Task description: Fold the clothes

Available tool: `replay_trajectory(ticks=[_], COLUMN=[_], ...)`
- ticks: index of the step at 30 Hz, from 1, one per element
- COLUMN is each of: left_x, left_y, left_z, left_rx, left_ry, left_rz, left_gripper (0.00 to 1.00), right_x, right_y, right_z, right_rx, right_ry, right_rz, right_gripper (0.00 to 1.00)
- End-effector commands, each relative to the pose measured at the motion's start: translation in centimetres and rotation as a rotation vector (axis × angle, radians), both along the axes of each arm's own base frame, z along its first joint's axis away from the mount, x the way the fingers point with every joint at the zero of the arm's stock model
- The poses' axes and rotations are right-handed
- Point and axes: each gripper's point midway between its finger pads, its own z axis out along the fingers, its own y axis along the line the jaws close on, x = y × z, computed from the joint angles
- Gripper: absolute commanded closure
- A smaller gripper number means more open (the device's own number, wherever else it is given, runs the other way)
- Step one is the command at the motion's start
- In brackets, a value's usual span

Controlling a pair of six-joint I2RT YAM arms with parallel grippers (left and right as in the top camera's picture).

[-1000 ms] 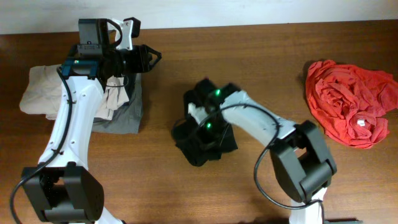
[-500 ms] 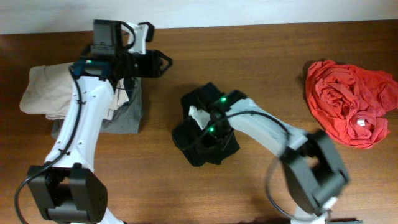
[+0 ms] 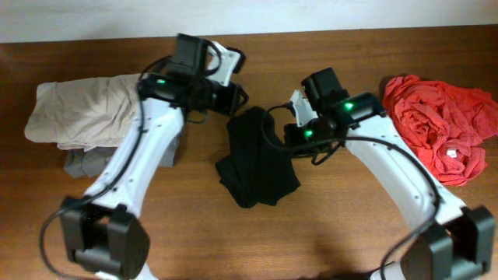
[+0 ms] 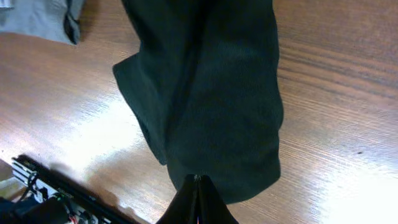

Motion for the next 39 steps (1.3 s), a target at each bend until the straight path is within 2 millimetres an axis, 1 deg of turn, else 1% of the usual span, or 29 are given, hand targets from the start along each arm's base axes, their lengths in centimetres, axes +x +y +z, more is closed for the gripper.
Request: replay_trajectory(ticks=[1, 3, 4, 5, 8, 10, 11, 13, 15, 17, 20, 22, 23, 24, 26, 27, 29, 30, 31, 32, 33, 34, 35, 37, 38, 39], left_x=[0.0, 0.1, 0.1, 0.1, -0.5, -0.8, -1.0, -1.1, -1.0, -0.7, -0.1, 0.3, 0.5, 0.8, 1.0, 0.9, 0.7, 0.6, 0.4, 0.3, 0.4, 0.6, 0.7, 1.0, 1.0, 0.7], left_y=[-0.4, -0.1, 0.0, 0.5, 1.1, 1.9, 2.7, 3.9, 5.2, 6.5, 8.2, 9.1, 9.4, 9.5, 9.1, 8.7, 7.8, 7.5, 7.2, 6.7, 6.4, 6.1, 5.9, 5.7, 5.5, 5.4], left_z=[-7.7, -10.2, -11.1, -12.6, -15.0, -16.1, -16.8, -17.3, -17.5, -17.6, -17.6, -17.4, -17.2, -16.1, -14.2, -12.9, -10.0, -8.9, -7.7, -6.3, -5.5, -4.1, -3.4, -2.2, -1.4, -0.6], left_rx=[0.113, 0.143, 0.158, 0.186, 0.237, 0.281, 0.328, 0.389, 0.436, 0.46, 0.453, 0.437, 0.424, 0.386, 0.325, 0.288, 0.21, 0.181, 0.153, 0.121, 0.1, 0.075, 0.066, 0.05, 0.035, 0.023], left_ry=[0.104, 0.151, 0.167, 0.195, 0.241, 0.271, 0.285, 0.293, 0.298, 0.306, 0.317, 0.323, 0.326, 0.334, 0.341, 0.345, 0.354, 0.356, 0.357, 0.35, 0.34, 0.314, 0.299, 0.267, 0.259, 0.264], left_rz=[-0.062, -0.057, -0.053, -0.045, -0.057, -0.045, -0.03, -0.007, 0.019, 0.055, 0.106, 0.127, 0.135, 0.14, 0.134, 0.126, 0.105, 0.096, 0.088, 0.078, 0.07, 0.062, 0.059, 0.056, 0.049, 0.053], left_gripper=[0.89, 0.92, 0.93, 0.94, 0.94, 0.94, 0.95, 0.96, 0.97, 0.99, 0.99, 0.99, 0.99, 0.98, 0.88, 0.81, 0.69, 0.63, 0.57, 0.42, 0.33, 0.32, 0.33, 0.33, 0.36, 0.45], right_x=[0.0, 0.1, 0.1, 0.0, -0.4, -0.9, -1.2, -1.9, -2.4, -2.8, -3.3, -3.3, -3.2, -3.0, -2.7, -2.5, -1.9, -1.6, -1.2, -0.7, -0.2, 0.6, 1.2, 2.3, 2.8, 3.5], right_y=[0.2, 0.9, 1.5, 2.3, 3.2, 3.2, 3.1, 2.8, 2.5, 1.6, -0.3, -0.6, -0.6, -0.1, 0.8, 1.4, 1.8, 1.9, 1.9, 1.8, 1.6, 0.9, 0.3, -1.1, -2.0, -3.2], right_z=[-3.7, -5.2, -5.7, -6.6, -8.6, -10.0, -10.9, -11.9, -12.4, -12.9, -13.5, -13.6, -13.5, -13.2, -12.4, -11.6, -10.0, -9.2, -8.3, -7.3, -6.3, -4.9, -4.1, -2.7, -1.8, -0.7], right_rx=[-0.035, -0.006, 0.023, 0.059, 0.097, 0.088, 0.071, 0.052, 0.03, -0.025, -0.134, -0.152, -0.149, -0.113, -0.048, -0.01, 0.02, 0.029, 0.036, 0.035, 0.034, 0.011, -0.01, -0.057, -0.084, -0.116], right_ry=[0.138, 0.197, 0.224, 0.266, 0.352, 0.401, 0.432, 0.478, 0.504, 0.507, 0.508, 0.498, 0.49, 0.466, 0.426, 0.395, 0.328, 0.294, 0.259, 0.222, 0.186, 0.123, 0.084, 0.013, -0.026, -0.074], right_rz=[-0.095, -0.106, -0.097, -0.089, -0.083, -0.085, -0.089, -0.092, -0.082, -0.086, -0.094, -0.082, -0.072, -0.028, 0.043, 0.084, 0.132, 0.15, 0.158, 0.155, 0.152, 0.137, 0.126, 0.097, 0.078, 0.052], right_gripper=[0.96, 0.96, 0.96, 0.96, 0.96, 0.96, 0.96, 0.96, 0.96, 0.96, 0.96, 0.96, 0.96, 0.96, 0.96, 0.94, 0.88, 0.81, 0.71, 0.61, 0.54, 0.42, 0.39, 0.38, 0.38, 0.38])
